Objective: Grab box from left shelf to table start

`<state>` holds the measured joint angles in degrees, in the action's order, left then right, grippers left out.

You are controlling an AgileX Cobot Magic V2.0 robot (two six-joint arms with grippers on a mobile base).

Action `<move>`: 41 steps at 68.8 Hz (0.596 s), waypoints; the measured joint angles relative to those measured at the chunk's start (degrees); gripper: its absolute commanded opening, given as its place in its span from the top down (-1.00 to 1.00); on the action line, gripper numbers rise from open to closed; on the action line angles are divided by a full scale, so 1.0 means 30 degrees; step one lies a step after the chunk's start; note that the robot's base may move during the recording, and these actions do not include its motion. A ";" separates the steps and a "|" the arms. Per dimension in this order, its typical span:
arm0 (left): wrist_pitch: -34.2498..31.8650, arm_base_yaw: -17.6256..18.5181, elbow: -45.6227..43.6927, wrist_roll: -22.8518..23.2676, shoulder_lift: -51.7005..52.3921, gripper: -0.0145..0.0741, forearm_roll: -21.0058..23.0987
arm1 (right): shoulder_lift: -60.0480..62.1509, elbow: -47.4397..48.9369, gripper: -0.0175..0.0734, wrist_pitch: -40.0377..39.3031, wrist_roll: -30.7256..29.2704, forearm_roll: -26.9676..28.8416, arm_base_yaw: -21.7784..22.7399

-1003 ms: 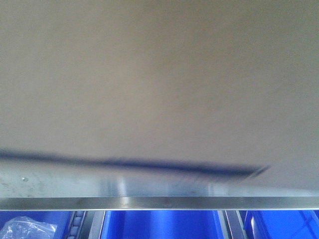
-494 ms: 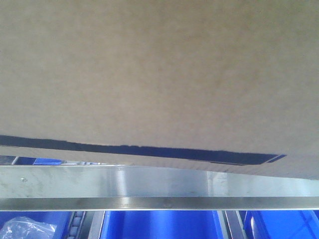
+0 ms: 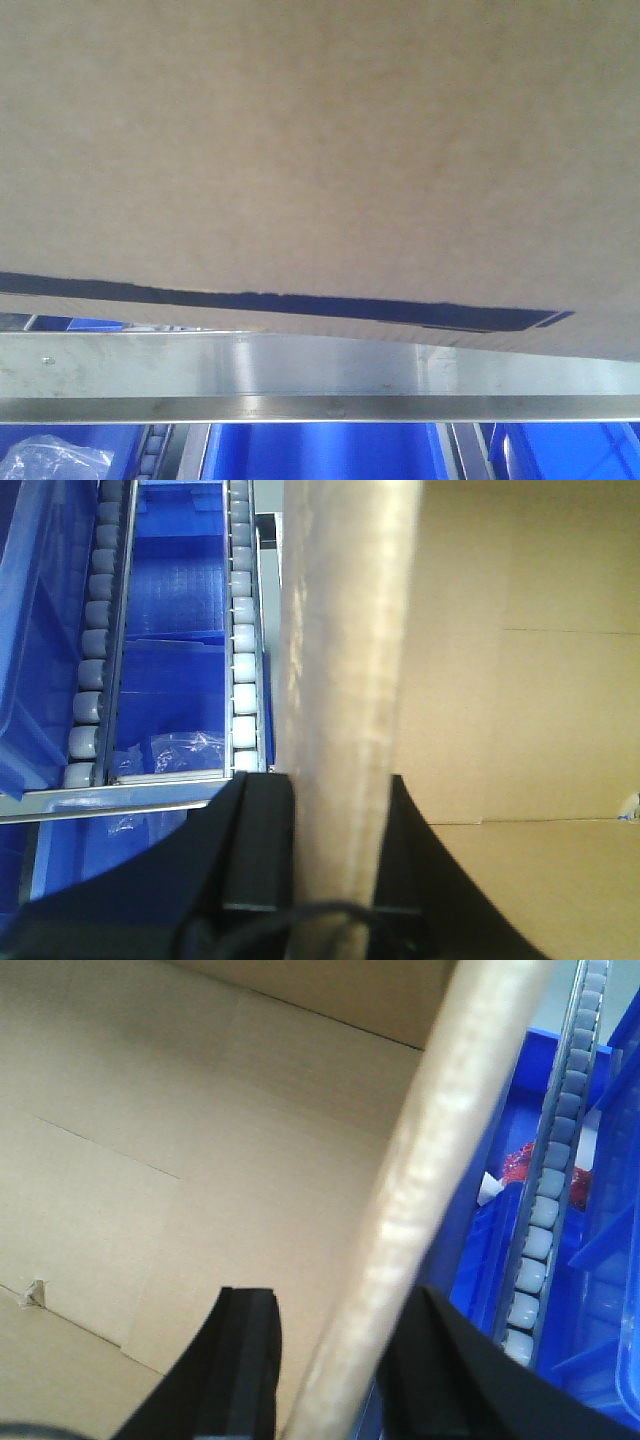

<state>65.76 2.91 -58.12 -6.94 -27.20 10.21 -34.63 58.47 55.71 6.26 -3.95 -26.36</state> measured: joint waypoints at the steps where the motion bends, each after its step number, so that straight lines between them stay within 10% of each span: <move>1: 0.0000 0.0000 0.0000 0.0000 0.0000 0.90 0.0000 | 0.0000 0.0000 0.50 0.0000 0.0000 0.0000 0.0000; 41: -0.0077 0.0000 0.0000 0.0000 -0.0154 0.90 0.0099 | 0.0000 0.0000 0.50 0.0000 0.0000 0.0000 0.0000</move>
<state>65.53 2.91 -58.12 -6.94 -27.66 10.51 -34.63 58.47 55.71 6.26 -3.95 -26.36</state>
